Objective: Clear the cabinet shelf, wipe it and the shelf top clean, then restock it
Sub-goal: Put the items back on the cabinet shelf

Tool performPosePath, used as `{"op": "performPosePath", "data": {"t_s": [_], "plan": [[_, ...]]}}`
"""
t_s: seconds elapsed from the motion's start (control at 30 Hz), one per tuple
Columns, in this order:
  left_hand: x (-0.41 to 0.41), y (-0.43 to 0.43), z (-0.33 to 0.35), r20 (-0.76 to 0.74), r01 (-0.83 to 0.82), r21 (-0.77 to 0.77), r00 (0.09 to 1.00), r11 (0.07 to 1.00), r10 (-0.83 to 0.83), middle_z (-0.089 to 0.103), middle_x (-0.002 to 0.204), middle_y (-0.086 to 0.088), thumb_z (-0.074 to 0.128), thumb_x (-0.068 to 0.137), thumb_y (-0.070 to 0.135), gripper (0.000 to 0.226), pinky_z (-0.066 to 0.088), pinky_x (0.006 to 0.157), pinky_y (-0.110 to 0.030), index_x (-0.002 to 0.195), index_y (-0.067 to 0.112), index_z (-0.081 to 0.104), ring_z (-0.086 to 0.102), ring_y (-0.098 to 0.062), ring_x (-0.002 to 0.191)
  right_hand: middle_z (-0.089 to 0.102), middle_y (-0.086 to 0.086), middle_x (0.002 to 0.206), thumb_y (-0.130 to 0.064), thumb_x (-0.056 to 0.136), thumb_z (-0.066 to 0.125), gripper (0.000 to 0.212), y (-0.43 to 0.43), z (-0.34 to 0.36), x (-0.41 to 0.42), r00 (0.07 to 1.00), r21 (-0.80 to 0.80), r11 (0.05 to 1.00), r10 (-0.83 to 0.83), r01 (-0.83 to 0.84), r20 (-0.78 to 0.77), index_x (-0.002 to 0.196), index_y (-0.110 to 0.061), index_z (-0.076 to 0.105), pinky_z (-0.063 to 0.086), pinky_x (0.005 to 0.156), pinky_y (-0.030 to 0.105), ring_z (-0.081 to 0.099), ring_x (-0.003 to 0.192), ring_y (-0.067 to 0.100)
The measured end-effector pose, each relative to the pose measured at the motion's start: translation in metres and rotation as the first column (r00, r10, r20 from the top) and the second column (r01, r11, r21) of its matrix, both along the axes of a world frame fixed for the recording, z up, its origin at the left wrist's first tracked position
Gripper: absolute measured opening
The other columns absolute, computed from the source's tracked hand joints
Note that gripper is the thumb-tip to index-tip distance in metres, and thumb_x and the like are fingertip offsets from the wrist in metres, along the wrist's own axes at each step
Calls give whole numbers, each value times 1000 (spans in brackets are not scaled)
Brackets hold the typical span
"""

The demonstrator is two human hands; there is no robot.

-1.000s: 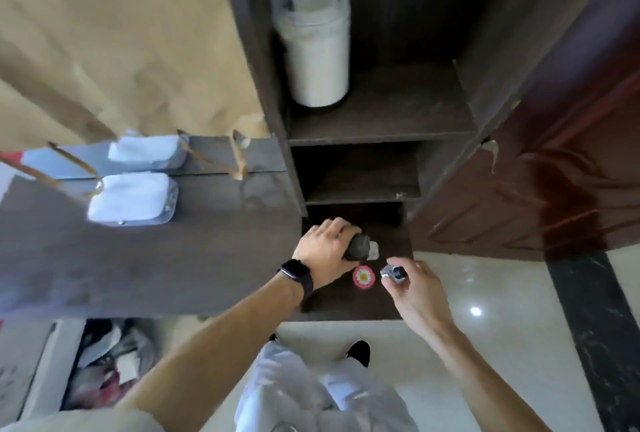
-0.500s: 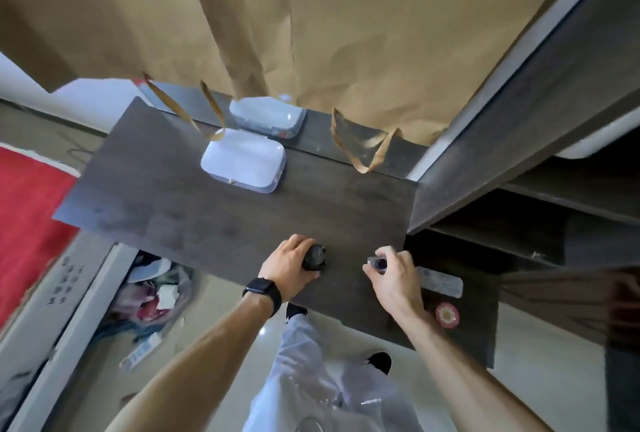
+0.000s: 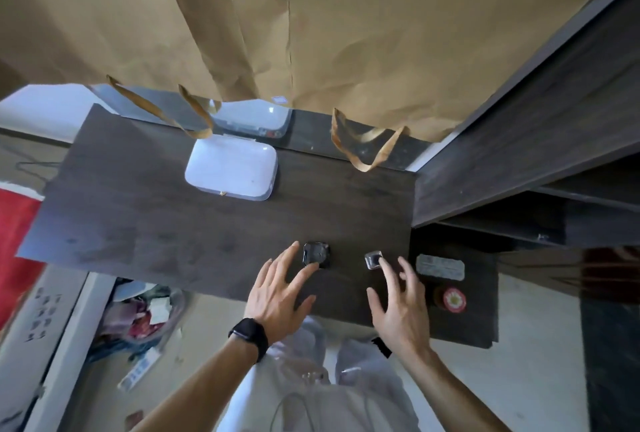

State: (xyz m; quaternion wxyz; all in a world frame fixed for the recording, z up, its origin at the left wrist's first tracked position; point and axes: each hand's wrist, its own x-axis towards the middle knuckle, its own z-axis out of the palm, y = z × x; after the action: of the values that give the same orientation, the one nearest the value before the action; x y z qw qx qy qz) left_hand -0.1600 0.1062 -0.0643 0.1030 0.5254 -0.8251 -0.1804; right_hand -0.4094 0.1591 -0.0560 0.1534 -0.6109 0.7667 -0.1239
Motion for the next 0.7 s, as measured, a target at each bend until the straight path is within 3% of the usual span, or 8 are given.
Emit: {"op": "performPosePath", "data": {"t_s": [0.13, 0.33, 0.5, 0.7], "plan": [[-4, 4, -6, 118, 112, 46, 986, 993, -117, 19, 162, -16, 63, 80, 47, 80, 37, 111, -49, 152, 35, 31, 38, -31, 141, 18, 7, 163, -40, 90, 61, 71, 16, -6, 1, 980, 132, 976, 183, -171, -79, 153, -31, 30, 38, 111, 43, 35, 140, 29], [-26, -6, -7, 216, 64, 122, 972, 990, -90, 8, 164, -13, 59, 83, 49, 82, 36, 110, -54, 155, 34, 23, 30, -28, 146, 23, 6, 162, -41, 90, 59, 76, -12, -9, 7, 978, 194, 970, 172, -146, -121, 155, -29, 21, 45, 104, 43, 39, 137, 29], [-74, -76, 0, 240, 99, 192, 960, 976, -145, -16, 164, -9, 49, 90, 51, 82, 22, 117, -52, 155, 40, 1, 13, -25, 151, 22, 4, 159, -37, 90, 59, 73, -72, -1, 8, 990, 234, 972, 7, 26, -138, 154, -33, 22, 53, 89, 40, 48, 125, 27], [-131, -162, 1, 254, 127, 198, 951, 972, -176, 2, 164, -9, 51, 87, 49, 82, 17, 117, -51, 155, 41, 4, 12, -24, 150, 12, 3, 160, -27, 94, 53, 67, -165, 1, -12, 991, 234, 963, -129, 136, -46, 153, -31, 22, 50, 83, 41, 49, 117, 32]]}}
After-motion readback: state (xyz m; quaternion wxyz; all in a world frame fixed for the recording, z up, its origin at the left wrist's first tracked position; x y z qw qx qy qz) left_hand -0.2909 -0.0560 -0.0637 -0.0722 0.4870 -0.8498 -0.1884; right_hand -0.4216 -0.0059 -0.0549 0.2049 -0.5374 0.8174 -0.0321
